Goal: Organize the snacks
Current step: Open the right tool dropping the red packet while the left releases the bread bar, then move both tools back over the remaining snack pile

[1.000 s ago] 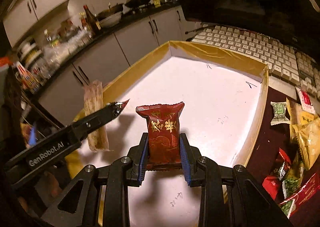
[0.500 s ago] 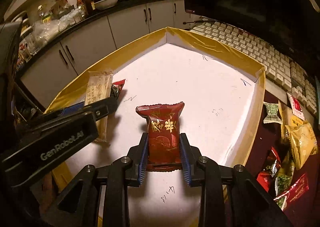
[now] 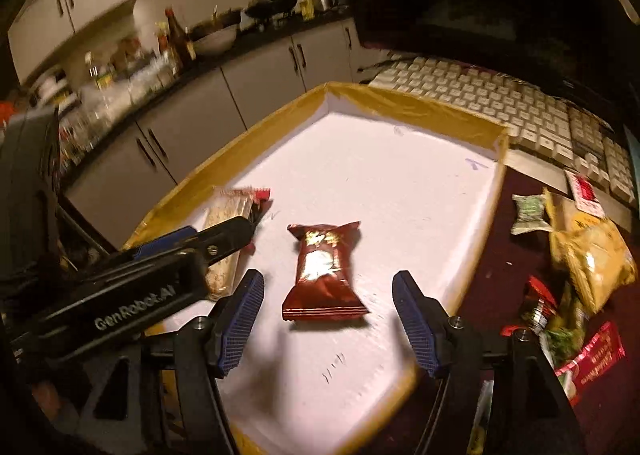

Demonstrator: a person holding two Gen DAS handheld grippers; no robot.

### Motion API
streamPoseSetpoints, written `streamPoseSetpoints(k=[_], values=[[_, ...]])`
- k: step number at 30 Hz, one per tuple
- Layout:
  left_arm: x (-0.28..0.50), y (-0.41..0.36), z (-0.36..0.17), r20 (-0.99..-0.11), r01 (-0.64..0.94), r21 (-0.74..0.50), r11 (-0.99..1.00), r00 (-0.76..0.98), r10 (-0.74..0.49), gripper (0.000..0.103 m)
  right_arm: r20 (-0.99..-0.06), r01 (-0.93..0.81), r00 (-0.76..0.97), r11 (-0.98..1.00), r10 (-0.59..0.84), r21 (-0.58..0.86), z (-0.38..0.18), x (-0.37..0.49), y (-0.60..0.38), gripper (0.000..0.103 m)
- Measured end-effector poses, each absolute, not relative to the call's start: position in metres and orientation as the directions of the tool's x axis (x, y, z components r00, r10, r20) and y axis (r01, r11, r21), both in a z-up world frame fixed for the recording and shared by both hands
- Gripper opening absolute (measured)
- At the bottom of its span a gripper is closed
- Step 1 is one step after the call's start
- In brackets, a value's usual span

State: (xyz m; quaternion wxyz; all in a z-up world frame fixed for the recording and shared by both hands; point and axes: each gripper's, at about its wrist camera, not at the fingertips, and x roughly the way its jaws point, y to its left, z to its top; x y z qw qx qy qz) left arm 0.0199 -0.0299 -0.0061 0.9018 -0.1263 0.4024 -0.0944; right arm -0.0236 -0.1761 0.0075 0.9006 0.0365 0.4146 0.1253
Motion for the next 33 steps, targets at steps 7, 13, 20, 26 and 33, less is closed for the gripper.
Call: streamPoseSetpoints(k=[7,13,20,26,33], values=[[-0.017,-0.045,0.032,-0.603,0.144,-0.345,0.928,0.723,-0.337,0.07,-0.618,-0.115,0.731,0.945,0.289,0.307,0.039,-0.058,-0.24,0.071],[-0.04,-0.081,0.048,-0.591,0.25,-0.352,0.902,0.688,-0.421,0.073,-0.583,-0.013,0.775,0.929,0.242,0.369,0.052,-0.087,-0.298,0.071],[-0.056,-0.124,0.043,-0.642,0.308,-0.325,0.894,0.622,-0.448,0.073,-0.635,0.12,0.752,0.912,0.175,0.393,0.036,-0.116,-0.347,0.072],[-0.067,-0.148,0.037,-0.669,0.332,-0.285,0.899,0.602,-0.435,0.073,-0.682,0.213,0.724,0.908,0.101,0.36,0.026,-0.13,-0.371,0.072],[-0.069,-0.154,0.034,-0.684,0.335,-0.263,0.905,0.597,-0.42,0.073,-0.724,0.26,0.686,0.902,0.078,0.344,0.011,-0.134,-0.382,0.07]])
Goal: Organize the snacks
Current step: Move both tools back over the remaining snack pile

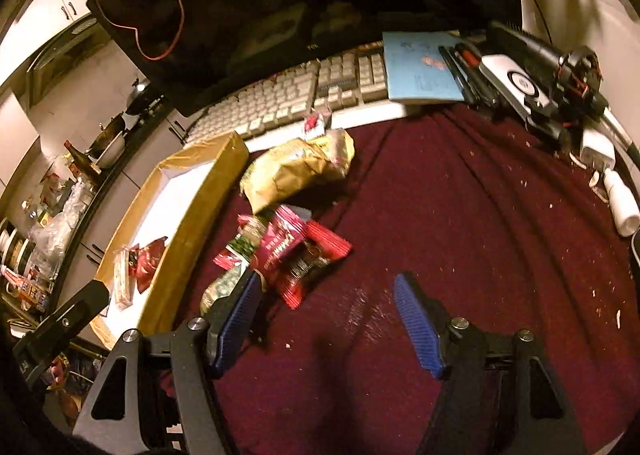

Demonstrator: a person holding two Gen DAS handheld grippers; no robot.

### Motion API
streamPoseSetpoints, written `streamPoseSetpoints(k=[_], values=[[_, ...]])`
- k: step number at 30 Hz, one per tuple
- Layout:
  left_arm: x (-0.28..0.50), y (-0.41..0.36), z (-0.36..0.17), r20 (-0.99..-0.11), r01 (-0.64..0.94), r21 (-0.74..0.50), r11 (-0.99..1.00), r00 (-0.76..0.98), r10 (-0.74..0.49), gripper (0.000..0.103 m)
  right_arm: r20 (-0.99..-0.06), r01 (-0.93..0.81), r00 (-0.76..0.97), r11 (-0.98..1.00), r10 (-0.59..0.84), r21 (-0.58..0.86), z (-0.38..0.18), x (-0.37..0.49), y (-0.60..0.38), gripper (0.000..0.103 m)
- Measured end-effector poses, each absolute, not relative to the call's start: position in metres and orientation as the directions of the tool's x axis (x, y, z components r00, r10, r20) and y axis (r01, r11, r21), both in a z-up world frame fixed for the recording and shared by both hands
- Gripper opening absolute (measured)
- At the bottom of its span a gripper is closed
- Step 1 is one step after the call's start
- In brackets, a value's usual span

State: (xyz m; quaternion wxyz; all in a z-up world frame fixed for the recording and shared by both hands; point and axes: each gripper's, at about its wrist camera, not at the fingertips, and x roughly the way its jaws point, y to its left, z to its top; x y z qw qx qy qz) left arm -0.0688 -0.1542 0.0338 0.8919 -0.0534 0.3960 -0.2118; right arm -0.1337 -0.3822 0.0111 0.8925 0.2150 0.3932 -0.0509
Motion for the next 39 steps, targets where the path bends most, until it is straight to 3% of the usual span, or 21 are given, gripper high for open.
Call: streamPoseSetpoints(k=[32,39], values=[[-0.056,-0.156,0.018,-0.699,0.339,-0.288,0.896,0.565,-0.439,0.073,-0.731,0.174,0.674,0.939,0.107,0.298,-0.002,-0.113,-0.363,0.066],[-0.054,-0.139,0.023,-0.666,0.327,-0.358,0.875,0.568,-0.485,0.073,-0.694,0.154,0.711,0.94,0.109,0.305,0.011,-0.124,-0.363,0.066]])
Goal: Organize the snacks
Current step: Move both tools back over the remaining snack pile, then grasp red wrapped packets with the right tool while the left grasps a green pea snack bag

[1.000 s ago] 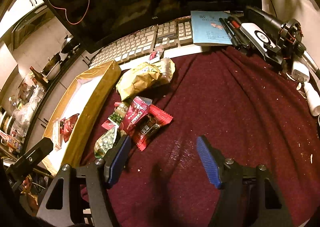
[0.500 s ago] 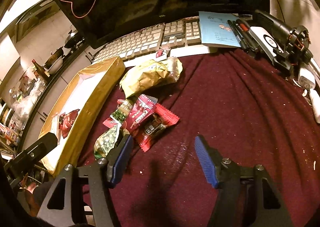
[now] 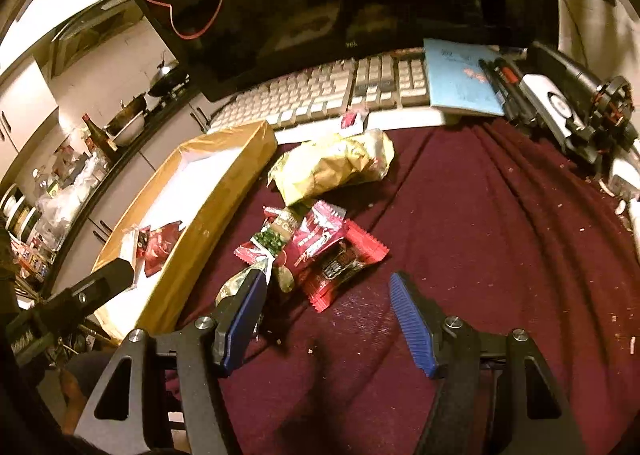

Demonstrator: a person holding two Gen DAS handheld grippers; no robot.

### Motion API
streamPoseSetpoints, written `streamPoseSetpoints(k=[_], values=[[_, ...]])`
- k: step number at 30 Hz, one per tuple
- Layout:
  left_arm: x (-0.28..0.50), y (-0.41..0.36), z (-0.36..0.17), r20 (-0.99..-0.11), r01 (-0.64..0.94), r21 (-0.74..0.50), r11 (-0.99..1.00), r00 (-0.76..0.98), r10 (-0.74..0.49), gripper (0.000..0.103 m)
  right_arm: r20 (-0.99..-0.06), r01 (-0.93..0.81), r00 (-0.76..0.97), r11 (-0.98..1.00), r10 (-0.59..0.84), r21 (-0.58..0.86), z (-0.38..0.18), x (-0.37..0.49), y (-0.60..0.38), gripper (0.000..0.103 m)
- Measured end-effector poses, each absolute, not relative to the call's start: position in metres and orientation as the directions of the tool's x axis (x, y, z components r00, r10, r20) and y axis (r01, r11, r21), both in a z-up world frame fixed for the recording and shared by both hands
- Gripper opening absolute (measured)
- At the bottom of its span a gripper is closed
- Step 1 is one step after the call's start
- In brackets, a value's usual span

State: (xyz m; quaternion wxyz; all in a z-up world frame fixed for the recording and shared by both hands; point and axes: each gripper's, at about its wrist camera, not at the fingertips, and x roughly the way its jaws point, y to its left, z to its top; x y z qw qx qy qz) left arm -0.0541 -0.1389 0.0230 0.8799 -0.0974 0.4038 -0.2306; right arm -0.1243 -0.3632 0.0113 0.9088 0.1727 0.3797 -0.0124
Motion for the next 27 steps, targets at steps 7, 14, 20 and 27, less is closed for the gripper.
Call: streamPoseSetpoints(k=[7,14,20,27], values=[[-0.053,-0.146,0.022,-0.668,0.341,-0.362,0.867,0.555,-0.497,0.073,-0.683,0.163,0.713,0.912,0.155,0.377,0.006,-0.125,-0.382,0.065],[-0.055,-0.158,0.014,-0.695,0.365,-0.3,0.881,0.549,-0.464,0.073,-0.688,0.145,0.693,0.893,0.215,0.425,-0.001,-0.094,-0.376,0.056],[-0.062,-0.174,0.009,-0.71,0.434,-0.257,0.863,0.521,-0.474,0.073,-0.701,0.165,0.681,0.888,0.212,0.428,-0.008,-0.076,-0.372,0.042],[-0.067,-0.202,-0.003,-0.748,0.511,-0.195,0.837,0.474,-0.464,0.073,-0.681,0.121,0.704,0.912,0.199,0.392,-0.006,-0.075,-0.368,0.018]])
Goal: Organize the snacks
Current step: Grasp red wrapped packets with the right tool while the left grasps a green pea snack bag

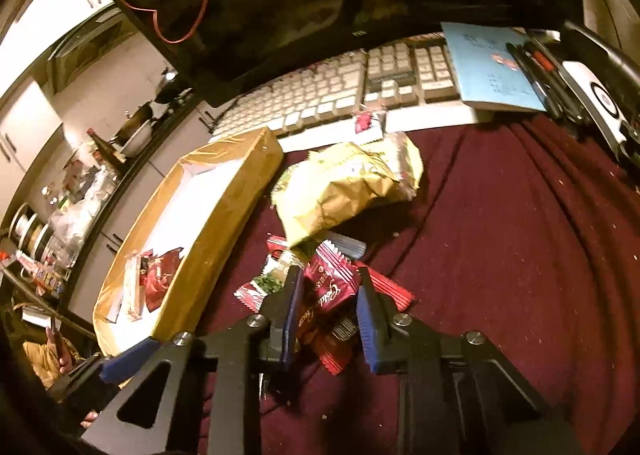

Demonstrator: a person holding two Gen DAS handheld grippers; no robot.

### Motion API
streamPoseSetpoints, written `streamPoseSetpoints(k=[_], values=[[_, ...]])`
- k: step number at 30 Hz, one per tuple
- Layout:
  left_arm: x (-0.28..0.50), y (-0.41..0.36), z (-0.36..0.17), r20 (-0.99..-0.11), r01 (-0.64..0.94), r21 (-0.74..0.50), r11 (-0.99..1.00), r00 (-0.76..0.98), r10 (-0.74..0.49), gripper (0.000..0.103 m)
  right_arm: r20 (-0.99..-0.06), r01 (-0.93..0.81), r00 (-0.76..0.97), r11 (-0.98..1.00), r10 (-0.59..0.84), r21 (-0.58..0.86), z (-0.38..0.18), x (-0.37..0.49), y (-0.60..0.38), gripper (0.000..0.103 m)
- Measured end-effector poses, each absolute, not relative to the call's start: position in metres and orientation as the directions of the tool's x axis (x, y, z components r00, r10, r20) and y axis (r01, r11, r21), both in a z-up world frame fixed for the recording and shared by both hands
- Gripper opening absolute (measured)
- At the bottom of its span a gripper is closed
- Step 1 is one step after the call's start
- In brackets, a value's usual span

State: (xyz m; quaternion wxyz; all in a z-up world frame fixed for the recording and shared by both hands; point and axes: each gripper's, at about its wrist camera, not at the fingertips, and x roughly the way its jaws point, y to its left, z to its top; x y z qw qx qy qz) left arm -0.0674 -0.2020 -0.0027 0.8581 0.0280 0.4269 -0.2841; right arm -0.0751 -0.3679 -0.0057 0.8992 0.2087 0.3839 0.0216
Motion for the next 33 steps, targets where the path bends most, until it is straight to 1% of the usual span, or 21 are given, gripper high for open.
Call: streamPoseSetpoints(k=[2,4,10,12,13,14,15,16,17,19,23,27,29,31,32,33], values=[[-0.068,-0.21,-0.006,-0.758,0.532,-0.175,0.828,0.464,-0.458,0.073,-0.674,0.108,0.714,0.92,0.193,0.377,-0.003,-0.077,-0.366,0.012],[-0.068,-0.217,-0.01,-0.769,0.545,-0.143,0.826,0.465,-0.44,0.073,-0.647,0.083,0.736,0.922,0.198,0.378,0.001,-0.081,-0.367,0.007],[-0.064,-0.241,-0.022,-0.784,0.583,-0.082,0.808,0.464,-0.414,0.073,-0.567,0.077,0.796,0.892,0.214,0.445,0.01,-0.093,-0.388,0.004],[-0.06,-0.243,-0.025,-0.789,0.573,-0.082,0.815,0.462,-0.405,0.07,-0.547,0.084,0.811,0.885,0.206,0.457,0.009,-0.095,-0.395,0.004],[-0.056,-0.241,-0.027,-0.789,0.564,-0.104,0.819,0.455,-0.414,0.063,-0.54,0.082,0.815,0.88,0.21,0.467,0.008,-0.096,-0.397,0.004],[-0.054,-0.239,-0.029,-0.79,0.557,-0.12,0.822,0.448,-0.419,0.051,-0.534,0.079,0.817,0.876,0.217,0.476,0.006,-0.096,-0.399,0.004],[-0.05,-0.235,-0.031,-0.791,0.545,-0.141,0.826,0.44,-0.425,0.051,-0.537,0.082,0.815,0.874,0.218,0.478,0.004,-0.096,-0.4,0.004],[-0.049,-0.232,-0.031,-0.785,0.54,-0.157,0.827,0.44,-0.436,0.049,-0.535,0.078,0.813,0.868,0.229,0.49,0.003,-0.096,-0.401,0.004],[-0.049,-0.228,-0.03,-0.779,0.532,-0.174,0.828,0.44,-0.446,0.044,-0.527,0.072,0.816,0.864,0.236,0.498,0.003,-0.097,-0.402,0.004],[-0.05,-0.22,-0.025,-0.761,0.519,-0.212,0.828,0.444,-0.473,0.042,-0.512,0.057,0.823,0.862,0.245,0.503,0.005,-0.098,-0.402,0.004],[-0.057,-0.207,-0.012,-0.72,0.517,-0.281,0.809,0.444,-0.533,0.041,-0.489,0.03,0.839,0.877,0.238,0.479,0.01,-0.106,-0.395,0.003],[-0.063,-0.184,0.012,-0.652,0.488,-0.35,0.799,0.486,-0.582,0.041,-0.482,0.026,0.85,0.897,0.212,0.441,0.022,-0.114,-0.385,0.002],[-0.063,-0.166,0.024,-0.62,0.46,-0.384,0.801,0.514,-0.593,0.041,-0.465,0.004,0.855,0.894,0.229,0.449,0.031,-0.119,-0.381,0.002],[-0.062,-0.142,0.035,-0.59,0.411,-0.414,0.812,0.558,-0.583,0.041,-0.449,-0.023,0.857,0.89,0.252,0.456,0.041,-0.122,-0.374,0.002],[-0.061,-0.133,0.039,-0.581,0.385,-0.411,0.826,0.587,-0.563,0.041,-0.44,-0.045,0.858,0.891,0.266,0.452,0.049,-0.124,-0.367,0.002],[-0.06,-0.116,0.043,-0.572,0.334,-0.397,0.855,0.638,-0.515,0.041,-0.433,-0.063,0.857,0.891,0.279,0.45,0.055,-0.125,-0.362,0.002]])
